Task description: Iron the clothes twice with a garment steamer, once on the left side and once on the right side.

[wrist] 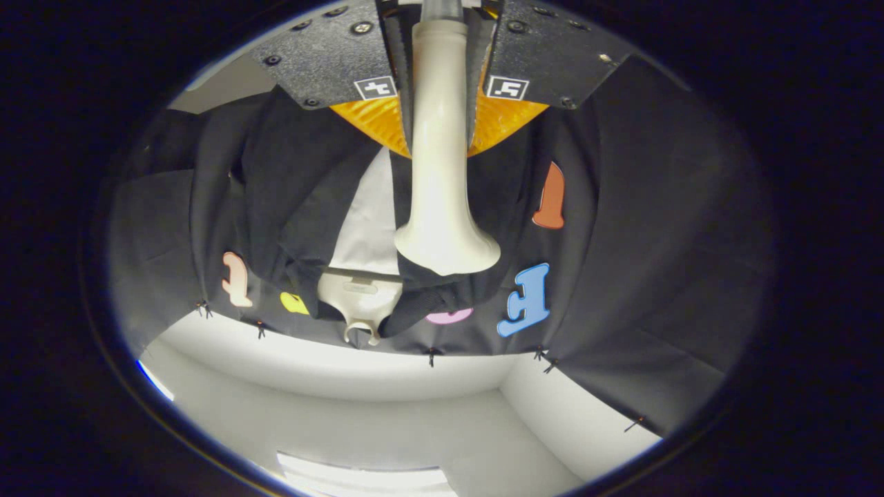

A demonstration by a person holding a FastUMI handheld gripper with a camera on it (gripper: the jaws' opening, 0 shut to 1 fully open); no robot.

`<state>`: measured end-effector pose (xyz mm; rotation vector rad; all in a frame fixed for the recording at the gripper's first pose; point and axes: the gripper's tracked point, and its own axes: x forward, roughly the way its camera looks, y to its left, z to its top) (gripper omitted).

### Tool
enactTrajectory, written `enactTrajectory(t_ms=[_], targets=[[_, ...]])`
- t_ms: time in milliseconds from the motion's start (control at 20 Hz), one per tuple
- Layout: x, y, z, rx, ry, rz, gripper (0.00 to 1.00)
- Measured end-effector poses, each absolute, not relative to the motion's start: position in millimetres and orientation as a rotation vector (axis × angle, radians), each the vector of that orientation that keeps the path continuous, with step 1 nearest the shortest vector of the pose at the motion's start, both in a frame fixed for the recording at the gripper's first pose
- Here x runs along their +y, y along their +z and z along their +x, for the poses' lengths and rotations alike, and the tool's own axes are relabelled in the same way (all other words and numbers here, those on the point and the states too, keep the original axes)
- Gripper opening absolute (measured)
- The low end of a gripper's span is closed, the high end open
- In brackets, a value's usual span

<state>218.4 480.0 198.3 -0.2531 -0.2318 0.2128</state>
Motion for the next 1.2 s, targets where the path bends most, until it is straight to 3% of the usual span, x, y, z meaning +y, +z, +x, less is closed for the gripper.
enactTrajectory(t_ms=[1200], targets=[[406.1, -33.6, 164.2, 0.149, 0.147, -0.320, 0.34]])
